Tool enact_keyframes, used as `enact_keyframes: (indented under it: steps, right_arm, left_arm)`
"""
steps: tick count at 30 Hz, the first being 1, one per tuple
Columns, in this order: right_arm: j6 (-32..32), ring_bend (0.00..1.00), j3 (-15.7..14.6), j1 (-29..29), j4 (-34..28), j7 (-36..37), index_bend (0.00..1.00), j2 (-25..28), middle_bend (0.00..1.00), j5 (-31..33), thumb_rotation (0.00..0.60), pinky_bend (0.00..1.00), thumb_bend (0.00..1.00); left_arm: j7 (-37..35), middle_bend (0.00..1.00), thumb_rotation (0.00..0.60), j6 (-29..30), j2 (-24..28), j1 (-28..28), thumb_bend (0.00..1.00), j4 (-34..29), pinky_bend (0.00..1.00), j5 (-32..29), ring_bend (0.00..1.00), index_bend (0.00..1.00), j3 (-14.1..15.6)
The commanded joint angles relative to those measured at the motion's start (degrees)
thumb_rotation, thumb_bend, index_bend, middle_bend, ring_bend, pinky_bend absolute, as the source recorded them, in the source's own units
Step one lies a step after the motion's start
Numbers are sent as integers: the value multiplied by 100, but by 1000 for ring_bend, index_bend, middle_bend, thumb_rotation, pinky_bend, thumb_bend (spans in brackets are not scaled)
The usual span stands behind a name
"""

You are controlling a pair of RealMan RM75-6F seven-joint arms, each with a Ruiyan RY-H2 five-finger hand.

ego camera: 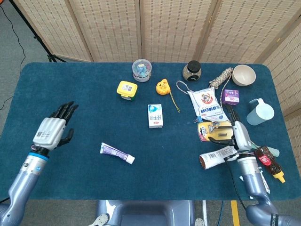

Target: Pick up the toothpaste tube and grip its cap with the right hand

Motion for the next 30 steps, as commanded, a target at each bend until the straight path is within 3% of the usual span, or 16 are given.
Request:
enact_keyframes:
  steps: [1,14,30]
  right_arm:
    - [142,0,-124,-117,55,-305,0,179,0,-38,600,0,0]
    - [656,0,-512,-584,-222,-1642,0,724,0,24,600,0,0]
    - [1494,0,-918,-1250,-434,-2365,0,917,0,-133,600,0,0]
  left_arm:
    - [-160,2,600,246,131,312,536,138,194,189,0,68,95]
    - [-511,122,600,906,61,1249,538,644,194,897,64,263,275]
    - [-848,139,600,1412,81,2091,538,851,194,1644,83,274,538]
